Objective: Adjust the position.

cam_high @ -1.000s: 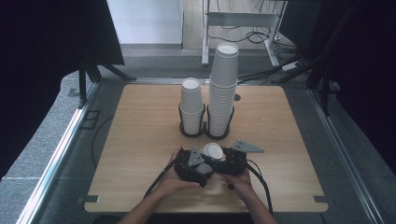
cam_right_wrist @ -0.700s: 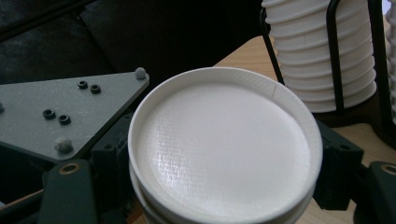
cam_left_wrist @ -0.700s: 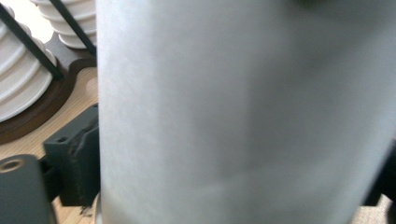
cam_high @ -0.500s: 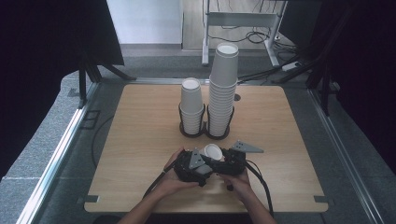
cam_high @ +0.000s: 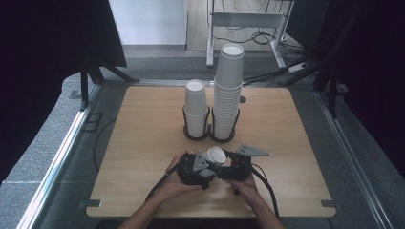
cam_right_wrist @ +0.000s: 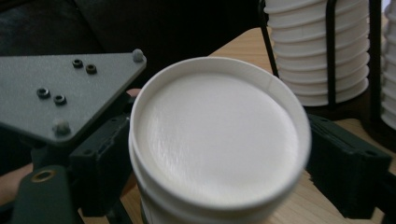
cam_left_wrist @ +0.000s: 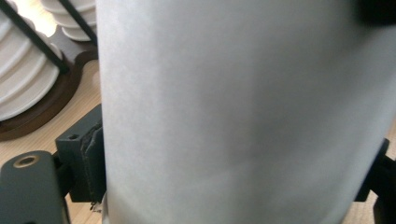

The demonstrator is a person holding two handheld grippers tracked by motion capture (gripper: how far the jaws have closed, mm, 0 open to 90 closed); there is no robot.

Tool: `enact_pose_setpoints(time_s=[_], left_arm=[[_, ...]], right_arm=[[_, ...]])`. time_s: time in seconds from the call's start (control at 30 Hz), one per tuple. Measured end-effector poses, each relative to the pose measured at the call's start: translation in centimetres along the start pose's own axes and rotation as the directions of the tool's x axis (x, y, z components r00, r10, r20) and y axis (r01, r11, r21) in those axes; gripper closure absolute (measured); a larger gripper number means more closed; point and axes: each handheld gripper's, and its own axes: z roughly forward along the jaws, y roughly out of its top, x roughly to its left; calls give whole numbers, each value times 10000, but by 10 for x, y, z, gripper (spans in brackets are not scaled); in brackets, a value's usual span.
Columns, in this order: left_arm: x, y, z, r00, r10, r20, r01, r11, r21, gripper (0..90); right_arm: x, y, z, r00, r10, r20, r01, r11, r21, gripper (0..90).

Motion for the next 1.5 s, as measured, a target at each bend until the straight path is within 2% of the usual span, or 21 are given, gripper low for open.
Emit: enact_pose_setpoints(time_s=[0.27, 0.33, 0.37, 0.4, 0.53, 0.6, 0.77, 0.9, 0.97, 1.0, 1.07, 1.1, 1.13, 1.23, 1.27, 1.3, 1.33, 1.37, 1.4, 1.43, 1.5], left_arm=[[8, -1, -3, 9995, 64, -297, -57, 9997, 232, 128], [10, -1, -4, 9990, 211, -384, -198, 9992, 336, 128], [10, -1, -4, 9988, 227, -432, -212, 9992, 350, 128], [11, -1, -4, 9986, 260, -450, -243, 9990, 387, 128], [13, -2, -5, 9987, 249, -450, -230, 9988, 427, 128], [14, -1, -4, 9983, 269, -507, -243, 9984, 517, 127], [17, 4, -8, 9983, 155, -557, -138, 9995, 296, 129], [19, 9, -10, 9982, 314, -520, -298, 9991, 315, 130], [20, 10, -12, 9975, 454, -543, -433, 9982, 408, 130], [21, 11, -12, 9973, 498, -537, -475, 9979, 439, 130], [22, 12, -12, 9964, 638, -555, -608, 9967, 546, 130], [22, 13, -12, 9960, 689, -574, -653, 9959, 624, 130], [23, 13, -12, 9951, 762, -629, -717, 9949, 706, 130], [25, 13, -10, 9944, 872, -601, -814, 9924, 921, 131], [25, 13, -9, 9935, 945, -630, -879, 9911, 1001, 131], [26, 14, -9, 9932, 983, -619, -915, 9903, 1041, 131], [26, 14, -8, 9931, 996, -616, -924, 9897, 1093, 131], [26, 14, -7, 9928, 1026, -612, -954, 9893, 1106, 130], [26, 14, -7, 9926, 1042, -626, -966, 9888, 1139, 130], [25, 14, -6, 9923, 1057, -639, -980, 9887, 1136, 130], [24, 15, -5, 9915, 1136, -630, -1057, 9873, 1183, 130]], right_arm=[[-1, 10, -17, 9990, -456, -16, 455, 9989, -138, 126], [-2, 13, -22, 9985, -554, -32, 553, 9983, -205, 127], [-4, 17, -27, 9963, -856, -17, 855, 9963, -55, 134], [-4, 17, -27, 9963, -856, -17, 855, 9963, -55, 134], [-7, 24, -35, 9867, -1601, 293, 1588, 9864, 424, 137], [-11, 27, -38, 9852, -1675, 361, 1655, 9849, 514, 140], [-17, 30, -40, 9868, -1564, 429, 1543, 9868, 490, 145], [-19, 32, -39, 9828, -1786, 462, 1747, 9815, 790, 148], [-20, 35, -38, 9784, -2015, 455, 1954, 9743, 1118, 149], [-21, 38, -37, 9756, -2171, 337, 2103, 9672, 1424, 149], [-21, 40, -37, 9743, -2231, 298, 2158, 9634, 1593, 149], [-22, 44, -37, 9717, -2356, 199, 2275, 9546, 1926, 148], [-22, 44, -37, 9717, -2356, 199, 2275, 9546, 1926, 148], [-23, 48, -36, 9666, -2563, -4, 2484, 9362, 2485, 144], [-23, 51, -34, 9588, -2838, -128, 2750, 9158, 2928, 141], [-23, 51, -34, 9588, -2838, -128, 2750, 9158, 2928, 141], [-23, 53, -32, 9546, -2971, -197, 2882, 9053, 3122, 141], [-21, 56, -30, 9453, -3243, -361, 3152, 8788, 3582, 140], [-21, 56, -30, 9453, -3243, -361, 3152, 8788, 3582, 140], [-20, 58, -29, 9418, -3337, -406, 3242, 8696, 3725, 140], [-19, 61, -25, 9346, -3500, -640, 3441, 8433, 4128, 138]])
